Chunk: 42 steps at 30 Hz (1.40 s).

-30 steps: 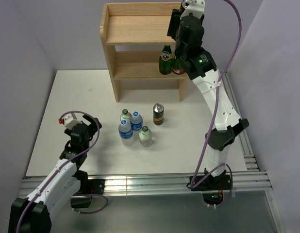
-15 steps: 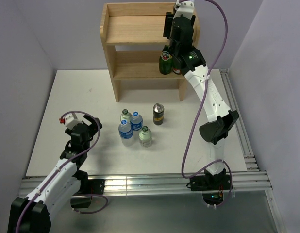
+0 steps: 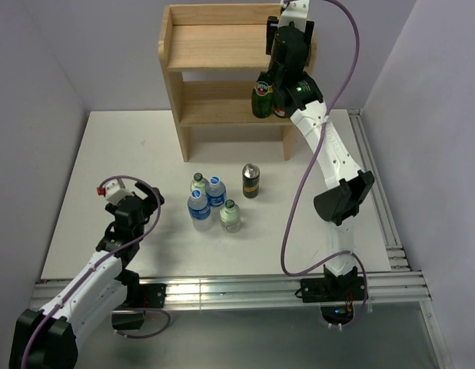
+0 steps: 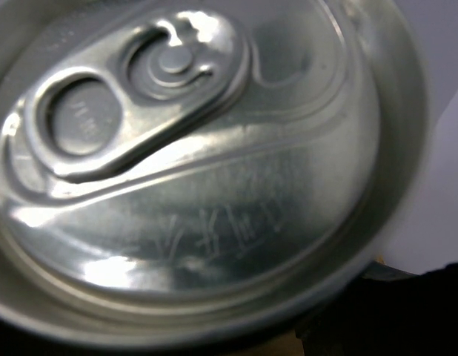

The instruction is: Place and organize the beverage onto the shelf

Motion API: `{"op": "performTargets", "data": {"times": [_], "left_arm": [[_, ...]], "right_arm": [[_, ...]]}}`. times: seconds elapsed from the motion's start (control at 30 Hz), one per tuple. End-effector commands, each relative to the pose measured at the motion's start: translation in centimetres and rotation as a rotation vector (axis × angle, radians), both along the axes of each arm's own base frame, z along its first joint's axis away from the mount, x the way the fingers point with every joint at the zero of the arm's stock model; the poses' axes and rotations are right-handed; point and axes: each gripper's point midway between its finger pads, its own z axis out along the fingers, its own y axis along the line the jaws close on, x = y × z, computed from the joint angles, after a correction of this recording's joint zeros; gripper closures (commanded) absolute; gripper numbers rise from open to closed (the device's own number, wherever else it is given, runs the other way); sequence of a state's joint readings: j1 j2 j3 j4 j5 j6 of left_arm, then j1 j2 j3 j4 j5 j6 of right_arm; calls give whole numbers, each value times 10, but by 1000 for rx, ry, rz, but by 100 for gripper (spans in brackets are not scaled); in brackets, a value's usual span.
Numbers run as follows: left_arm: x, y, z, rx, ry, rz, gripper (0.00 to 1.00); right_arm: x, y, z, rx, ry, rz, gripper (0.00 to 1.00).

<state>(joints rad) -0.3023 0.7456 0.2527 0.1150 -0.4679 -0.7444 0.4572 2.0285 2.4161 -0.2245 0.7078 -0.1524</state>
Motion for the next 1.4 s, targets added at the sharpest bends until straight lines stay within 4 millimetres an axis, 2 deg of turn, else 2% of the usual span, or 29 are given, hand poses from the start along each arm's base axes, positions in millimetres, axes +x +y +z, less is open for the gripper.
{"op": "performTargets", "data": {"times": [0.0, 0.17, 0.27, 0.3, 0.37, 0.4, 0.87, 1.13, 1.37], "left_arm": [[9, -2, 26, -5, -67, 8, 3], [9, -4, 26, -1, -67, 2, 3], [9, -4, 26, 3, -66, 3, 3], [9, -4, 26, 3, -66, 3, 3], [9, -5, 25, 4, -63, 2, 3], [9, -6, 26, 4, -65, 0, 3], [10, -8, 25, 14, -54, -5, 3], [10, -10, 24, 19, -49, -9, 3], [10, -12, 23, 25, -44, -11, 3]], "right_arm": [[2, -12, 18, 3, -78, -62, 100], [9, -12, 6, 6, -60, -73, 100], [10, -15, 0, 12, -53, -95, 63], [11, -14, -2, 12, -49, -98, 38], [11, -16, -4, 16, -49, -109, 22], [11, -17, -4, 15, -48, -111, 0], [7, -31, 2, 51, -75, -167, 0], [-8, -58, 8, 91, -103, -314, 0], [-16, -76, 18, 129, -144, -357, 0]]}}
